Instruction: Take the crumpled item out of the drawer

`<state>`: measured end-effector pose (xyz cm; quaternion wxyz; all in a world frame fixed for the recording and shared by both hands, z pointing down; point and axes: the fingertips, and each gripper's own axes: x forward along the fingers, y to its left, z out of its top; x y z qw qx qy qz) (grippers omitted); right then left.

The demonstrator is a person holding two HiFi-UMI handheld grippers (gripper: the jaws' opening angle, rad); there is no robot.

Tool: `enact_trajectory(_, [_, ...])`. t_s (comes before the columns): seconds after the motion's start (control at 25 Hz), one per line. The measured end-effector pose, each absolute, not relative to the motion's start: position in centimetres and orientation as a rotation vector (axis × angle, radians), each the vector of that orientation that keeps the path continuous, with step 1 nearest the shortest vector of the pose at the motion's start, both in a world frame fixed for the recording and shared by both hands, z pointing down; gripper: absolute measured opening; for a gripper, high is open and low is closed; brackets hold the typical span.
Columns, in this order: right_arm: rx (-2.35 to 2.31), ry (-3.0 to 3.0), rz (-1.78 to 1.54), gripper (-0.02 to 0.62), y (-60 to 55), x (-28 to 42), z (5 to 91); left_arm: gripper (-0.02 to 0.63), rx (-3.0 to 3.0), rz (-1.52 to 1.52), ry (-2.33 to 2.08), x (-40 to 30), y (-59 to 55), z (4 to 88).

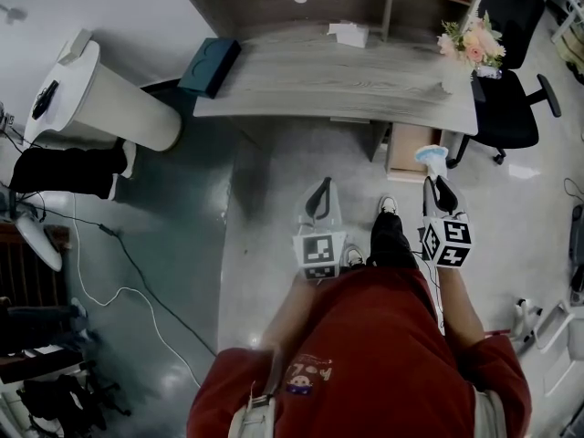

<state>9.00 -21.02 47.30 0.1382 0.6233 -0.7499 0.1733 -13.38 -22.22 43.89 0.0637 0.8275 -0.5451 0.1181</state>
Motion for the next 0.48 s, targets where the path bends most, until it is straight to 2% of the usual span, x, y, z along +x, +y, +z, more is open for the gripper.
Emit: enact_trajectory(0.48, [1.802,-2.164,0.515,0.072,-21.08,9.50,47.71,-0.002,2.501,0.368,-1.637,-12.75,-22.43,44.13])
